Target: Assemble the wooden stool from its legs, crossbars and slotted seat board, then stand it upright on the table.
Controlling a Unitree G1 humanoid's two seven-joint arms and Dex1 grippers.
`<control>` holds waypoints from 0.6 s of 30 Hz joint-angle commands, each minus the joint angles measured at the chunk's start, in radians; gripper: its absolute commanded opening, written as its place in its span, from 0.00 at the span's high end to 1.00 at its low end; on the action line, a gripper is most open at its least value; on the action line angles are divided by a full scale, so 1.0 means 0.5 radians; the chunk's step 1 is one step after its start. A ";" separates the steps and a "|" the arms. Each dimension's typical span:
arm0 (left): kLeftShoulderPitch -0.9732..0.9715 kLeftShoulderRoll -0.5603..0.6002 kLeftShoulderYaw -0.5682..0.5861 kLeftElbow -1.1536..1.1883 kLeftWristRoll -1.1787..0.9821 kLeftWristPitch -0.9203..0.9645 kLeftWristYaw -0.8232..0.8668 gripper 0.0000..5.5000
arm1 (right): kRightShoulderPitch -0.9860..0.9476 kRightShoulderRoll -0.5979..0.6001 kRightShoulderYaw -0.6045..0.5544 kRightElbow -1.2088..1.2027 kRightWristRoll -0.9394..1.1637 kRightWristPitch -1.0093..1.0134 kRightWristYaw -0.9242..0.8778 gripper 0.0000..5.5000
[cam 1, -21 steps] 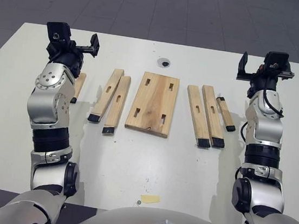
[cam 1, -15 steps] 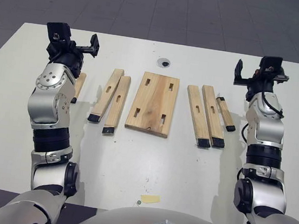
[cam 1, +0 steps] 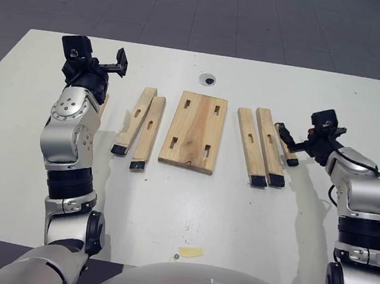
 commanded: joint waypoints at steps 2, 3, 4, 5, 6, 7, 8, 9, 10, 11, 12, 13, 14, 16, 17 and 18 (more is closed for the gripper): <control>0.004 -0.012 -0.021 -0.007 0.002 0.027 0.007 0.02 | 0.058 0.017 -0.007 0.171 -0.050 0.027 -0.082 0.02; 0.004 -0.013 -0.025 -0.007 0.003 0.028 0.006 0.02 | 0.054 0.022 -0.042 0.196 -0.029 0.037 -0.091 0.02; 0.005 -0.014 -0.028 -0.011 0.003 0.031 0.005 0.02 | 0.053 0.017 -0.065 0.211 -0.015 0.045 -0.094 0.02; 0.007 -0.015 -0.031 -0.016 0.004 0.034 0.005 0.02 | 0.056 0.005 -0.075 0.218 -0.012 0.049 -0.094 0.02; 0.009 -0.015 -0.031 -0.019 0.006 0.036 0.006 0.02 | 0.055 -0.013 -0.073 0.237 -0.020 0.049 -0.087 0.02; 0.012 -0.014 -0.030 -0.021 0.007 0.037 0.008 0.02 | 0.053 -0.029 -0.070 0.259 -0.023 0.052 -0.074 0.02; 0.016 -0.015 -0.029 -0.025 0.007 0.038 0.010 0.02 | 0.051 -0.042 -0.066 0.272 -0.021 0.063 -0.055 0.02; 0.021 -0.016 -0.027 -0.029 0.007 0.039 0.012 0.02 | 0.049 -0.053 -0.050 0.278 -0.025 0.074 -0.035 0.02; 0.025 -0.018 -0.027 -0.034 0.008 0.039 0.015 0.02 | 0.047 -0.065 -0.021 0.284 -0.037 0.089 -0.015 0.02; 0.030 -0.023 -0.025 -0.036 0.008 0.038 0.021 0.02 | 0.046 -0.075 0.012 0.289 -0.055 0.101 0.000 0.02; 0.033 -0.028 -0.024 -0.034 0.009 0.034 0.026 0.02 | 0.042 -0.081 0.041 0.299 -0.070 0.123 0.008 0.06; 0.037 -0.033 -0.025 -0.035 0.010 0.033 0.032 0.02 | 0.042 -0.090 0.062 0.306 -0.074 0.141 0.023 0.08; 0.038 -0.036 -0.023 -0.037 0.009 0.033 0.037 0.02 | 0.039 -0.096 0.074 0.302 -0.059 0.180 0.050 0.11; 0.039 -0.038 -0.015 -0.042 0.009 0.035 0.049 0.02 | 0.032 -0.114 0.092 0.266 -0.011 0.299 0.111 0.15; 0.041 -0.038 -0.009 -0.043 0.009 0.038 0.056 0.02 | 0.024 -0.124 0.101 0.246 0.016 0.373 0.148 0.18; 0.043 -0.038 -0.006 -0.047 0.009 0.043 0.063 0.02 | 0.013 -0.130 0.101 0.234 0.046 0.443 0.179 0.21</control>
